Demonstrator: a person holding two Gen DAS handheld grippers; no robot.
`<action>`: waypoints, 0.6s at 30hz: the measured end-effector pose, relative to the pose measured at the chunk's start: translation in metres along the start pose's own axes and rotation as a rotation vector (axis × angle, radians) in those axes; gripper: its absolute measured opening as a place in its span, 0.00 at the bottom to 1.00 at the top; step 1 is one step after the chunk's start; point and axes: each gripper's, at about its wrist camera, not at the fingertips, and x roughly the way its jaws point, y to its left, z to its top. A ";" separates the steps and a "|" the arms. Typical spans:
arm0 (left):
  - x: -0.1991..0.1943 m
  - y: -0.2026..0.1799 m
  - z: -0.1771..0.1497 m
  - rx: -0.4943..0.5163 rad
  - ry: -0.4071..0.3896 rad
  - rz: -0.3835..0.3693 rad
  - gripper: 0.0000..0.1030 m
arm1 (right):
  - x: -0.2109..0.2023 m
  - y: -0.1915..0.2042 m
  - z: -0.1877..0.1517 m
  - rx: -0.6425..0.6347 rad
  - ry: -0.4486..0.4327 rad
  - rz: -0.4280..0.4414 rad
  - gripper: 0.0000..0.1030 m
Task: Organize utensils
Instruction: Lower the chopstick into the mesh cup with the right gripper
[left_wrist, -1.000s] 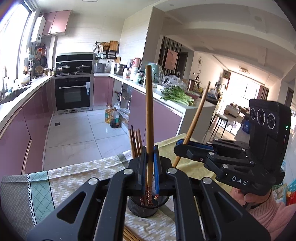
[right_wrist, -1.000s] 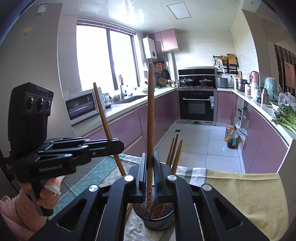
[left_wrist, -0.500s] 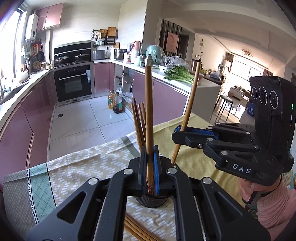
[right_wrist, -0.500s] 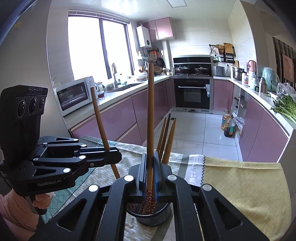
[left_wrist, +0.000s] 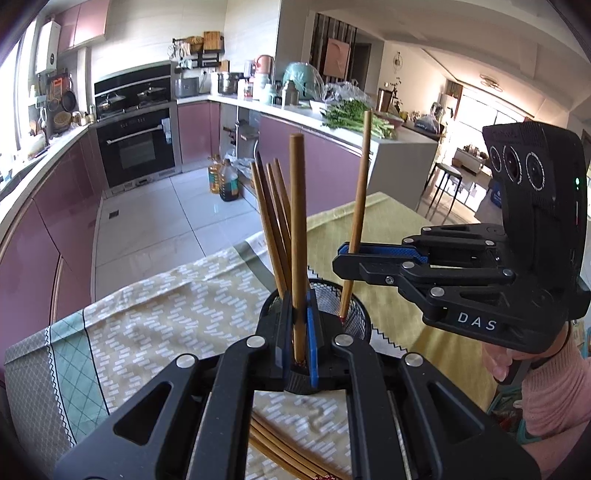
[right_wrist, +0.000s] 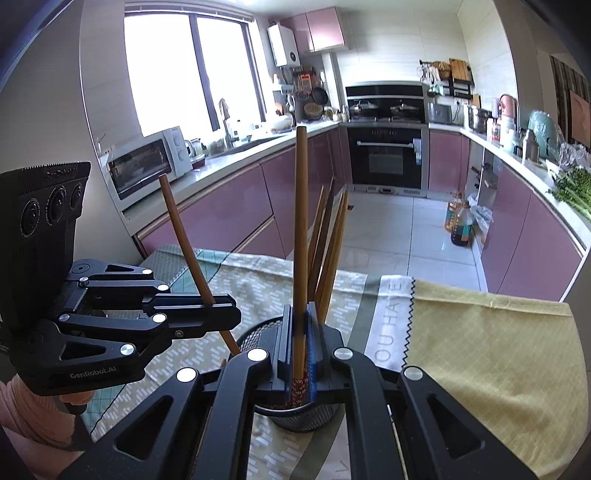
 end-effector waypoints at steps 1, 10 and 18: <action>0.003 0.001 -0.001 -0.004 0.008 -0.002 0.07 | 0.003 -0.001 -0.001 0.002 0.011 0.008 0.06; 0.019 0.012 0.003 -0.036 0.033 -0.009 0.07 | 0.020 -0.009 -0.003 0.034 0.054 0.014 0.06; 0.033 0.019 0.008 -0.069 0.045 -0.004 0.08 | 0.028 -0.015 -0.002 0.062 0.055 0.008 0.06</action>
